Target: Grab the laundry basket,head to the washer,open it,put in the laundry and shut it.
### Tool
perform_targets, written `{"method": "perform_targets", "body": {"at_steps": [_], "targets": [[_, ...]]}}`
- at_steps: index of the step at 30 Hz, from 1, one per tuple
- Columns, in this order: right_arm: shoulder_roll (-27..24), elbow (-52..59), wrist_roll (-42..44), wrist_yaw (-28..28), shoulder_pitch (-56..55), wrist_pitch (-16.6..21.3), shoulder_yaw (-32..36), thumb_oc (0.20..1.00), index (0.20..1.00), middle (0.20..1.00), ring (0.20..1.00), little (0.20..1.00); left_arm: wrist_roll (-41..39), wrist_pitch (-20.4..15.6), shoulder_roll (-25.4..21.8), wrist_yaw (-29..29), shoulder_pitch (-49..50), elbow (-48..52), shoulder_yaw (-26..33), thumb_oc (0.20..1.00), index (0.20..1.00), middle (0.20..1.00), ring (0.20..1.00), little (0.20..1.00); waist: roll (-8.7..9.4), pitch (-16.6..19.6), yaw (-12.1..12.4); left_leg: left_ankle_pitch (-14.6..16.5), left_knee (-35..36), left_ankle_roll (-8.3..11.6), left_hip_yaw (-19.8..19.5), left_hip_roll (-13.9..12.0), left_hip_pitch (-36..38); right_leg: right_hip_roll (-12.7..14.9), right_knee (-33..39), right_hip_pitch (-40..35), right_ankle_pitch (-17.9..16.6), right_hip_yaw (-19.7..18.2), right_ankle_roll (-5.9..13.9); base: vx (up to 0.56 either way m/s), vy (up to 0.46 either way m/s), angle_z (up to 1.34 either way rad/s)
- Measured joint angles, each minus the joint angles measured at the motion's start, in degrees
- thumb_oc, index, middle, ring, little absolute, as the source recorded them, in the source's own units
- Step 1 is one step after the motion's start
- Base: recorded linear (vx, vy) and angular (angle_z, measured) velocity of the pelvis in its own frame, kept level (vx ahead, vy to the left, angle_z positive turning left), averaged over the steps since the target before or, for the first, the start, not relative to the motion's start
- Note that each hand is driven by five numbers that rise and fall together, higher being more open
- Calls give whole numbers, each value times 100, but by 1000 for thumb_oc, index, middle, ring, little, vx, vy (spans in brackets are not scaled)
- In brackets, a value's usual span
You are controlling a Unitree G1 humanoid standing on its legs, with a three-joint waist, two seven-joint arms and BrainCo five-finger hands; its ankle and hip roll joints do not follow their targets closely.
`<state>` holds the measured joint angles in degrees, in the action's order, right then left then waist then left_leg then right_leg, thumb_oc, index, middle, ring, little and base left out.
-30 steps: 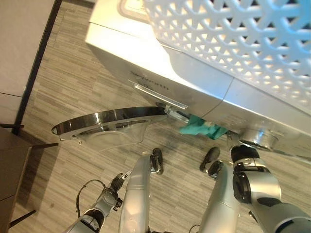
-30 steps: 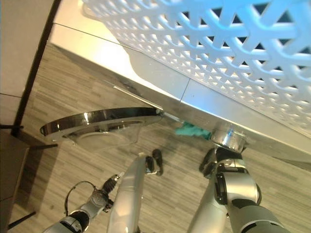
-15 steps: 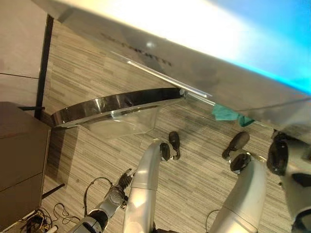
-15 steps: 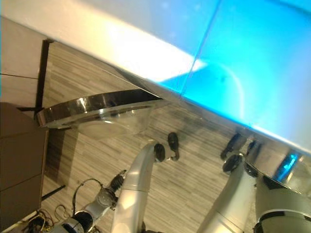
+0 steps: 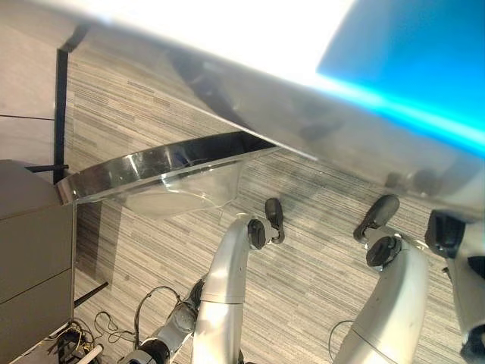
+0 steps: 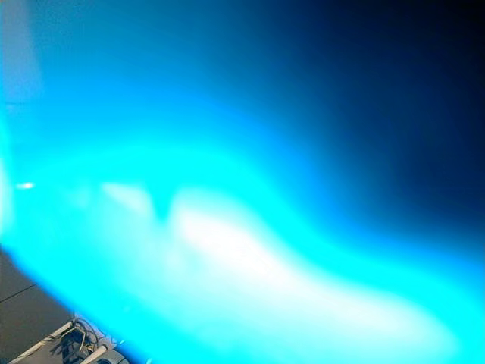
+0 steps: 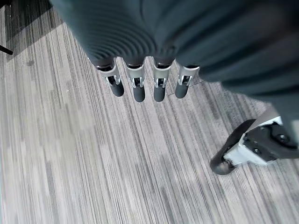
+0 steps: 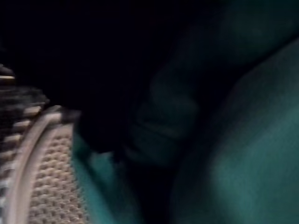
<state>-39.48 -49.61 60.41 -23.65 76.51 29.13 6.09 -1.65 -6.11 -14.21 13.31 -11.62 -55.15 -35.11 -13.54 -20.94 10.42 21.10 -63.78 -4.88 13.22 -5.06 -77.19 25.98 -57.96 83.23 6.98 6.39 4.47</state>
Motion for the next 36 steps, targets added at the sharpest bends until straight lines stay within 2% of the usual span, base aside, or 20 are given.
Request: {"method": "perform_targets", "body": {"at_steps": [5,6,7,10,13,14,16,17,18,19,20,21,25,26,30,31,36], "targets": [[-14,-115,345,47,34,181,-35,200,200,200,200,200,-1,-137,-86,9,-2,44,9,1000,1000,1000,1000,1000,-7,10,-10,-25,15,-21,-11,27,-52,6,30,29,12,-14,18,5,2,1],[-19,-105,343,47,31,233,-54,944,944,944,944,944,-2,-140,-85,10,0,40,2,1000,1000,1000,1000,1000,-6,20,-16,-27,16,-18,-14,30,-60,6,30,39,10,-15,18,0,0,0],[-39,-137,323,43,24,236,-76,1000,1000,1000,1000,1000,-4,-141,-85,10,7,32,2,1000,1000,1000,1000,1000,0,55,-16,-27,16,-18,-15,36,-85,10,31,63,7,-15,13,0,0,0],[-192,-661,-150,-41,-66,146,-457,1000,1000,1000,1000,1000,-7,-141,-85,9,9,6,-4,1000,1000,1000,1000,1000,11,97,-18,-38,9,-30,-6,45,-103,19,39,76,-28,-19,45,0,0,0],[-213,-1240,-386,-1,-201,-334,-566,1000,1000,1000,1000,1000,-7,-136,-82,7,3,1,1,1000,1000,1000,1000,1000,19,103,-31,-39,9,-35,8,51,-106,16,75,71,-61,-29,75,0,0,0],[-184,-1743,-431,9,-278,-585,-504,1000,1000,1000,1000,1000,-10,-136,-85,5,1,-1,2,1000,1000,1000,1000,1000,52,127,-29,-38,14,-37,9,53,-105,11,90,66,-67,-29,81,0,0,0],[-139,-1906,-468,126,-455,-689,-521,1000,1000,1000,1000,1000,-11,-123,-85,1,-1,-29,8,1000,1000,1000,1000,1000,118,173,-35,-37,27,-38,7,49,-100,3,105,59,-69,-25,82,-36,1,-3],[39,-2026,-638,287,-1032,-938,-682,1000,1000,1000,1000,1000,-18,-117,-96,-4,0,-169,14,1000,1000,1000,1000,1000,267,292,-61,-37,66,-37,8,43,-81,-11,143,42,-69,-8,78,-51,-3,-3],[155,-2156,-744,382,-1201,-1044,-748,1000,1000,1000,1000,1000,-16,-113,-110,-9,2,-203,14,1000,1000,1000,1000,1000,322,318,-98,-37,93,-36,7,44,-49,-14,168,9,-69,6,76,-31,-5,-2],[192,-2026,-830,458,-1302,-1041,-762,1000,1000,1000,1000,1000,-14,-110,-110,-9,2,-213,12,1000,1000,1000,1000,1000,323,319,-107,-38,105,-36,-3,43,-23,-16,187,-35,-69,24,76,-49,-8,-2],[319,-1991,-937,507,-1301,-1212,-718,1000,1000,1000,1000,1000,-15,-96,-107,-7,6,-246,12,1000,1000,1000,1000,1000,327,320,-148,-38,156,-37,0,45,98,-20,249,-162,-81,39,95,-36,-3,-1],[349,-2014,-939,508,-1323,-1215,-735,1000,1000,1000,1000,1000,-16,-92,-108,-5,5,-252,10,1000,1000,1000,1000,1000,334,324,-153,-38,169,-38,6,45,116,-21,258,-181,-85,38,101,-70,-8,-4],[1013,-1822,-1193,626,-1971,-1254,-773,1000,1000,1000,1000,1000,-18,-78,-101,38,-5,-446,67,1000,1000,1000,1000,1000,480,378,-224,-45,388,-27,23,30,531,-100,505,-600,-97,93,106,-73,-1,-7],[1166,-1425,-1523,601,-2267,-1268,-1014,1000,1000,1000,1000,1000,-18,-75,-74,85,-2,-515,144,1000,1000,1000,1000,1000,504,381,-271,-50,458,-19,13,-2,651,-147,627,-758,-125,158,113,-85,-10,-11],[2090,350,-2094,476,-3632,-1156,-1021,1000,1000,1000,1000,1000,-12,-80,-60,156,63,-830,494,1000,1000,1000,1000,1000,673,313,-575,-85,770,35,56,-67,1052,-309,1018,-1167,-241,200,134,-88,-24,-17],[2356,381,-2256,418,-3977,-1131,-1122,1000,1000,1000,1000,1000,-12,-86,-19,160,61,-931,516,1000,1000,1000,1000,1000,759,257,-675,-99,889,56,100,-81,1283,-349,1132,-1358,-273,193,137,-81,-30,-18],[2692,243,-2411,371,-4622,-1132,-1164,1000,1000,1000,1000,1000,-13,-91,-7,167,54,-1185,704,1000,1000,1000,1000,1000,899,168,-818,-129,1121,104,123,-100,1739,-405,1310,-1789,-248,218,93,-60,-35,-6]]}}
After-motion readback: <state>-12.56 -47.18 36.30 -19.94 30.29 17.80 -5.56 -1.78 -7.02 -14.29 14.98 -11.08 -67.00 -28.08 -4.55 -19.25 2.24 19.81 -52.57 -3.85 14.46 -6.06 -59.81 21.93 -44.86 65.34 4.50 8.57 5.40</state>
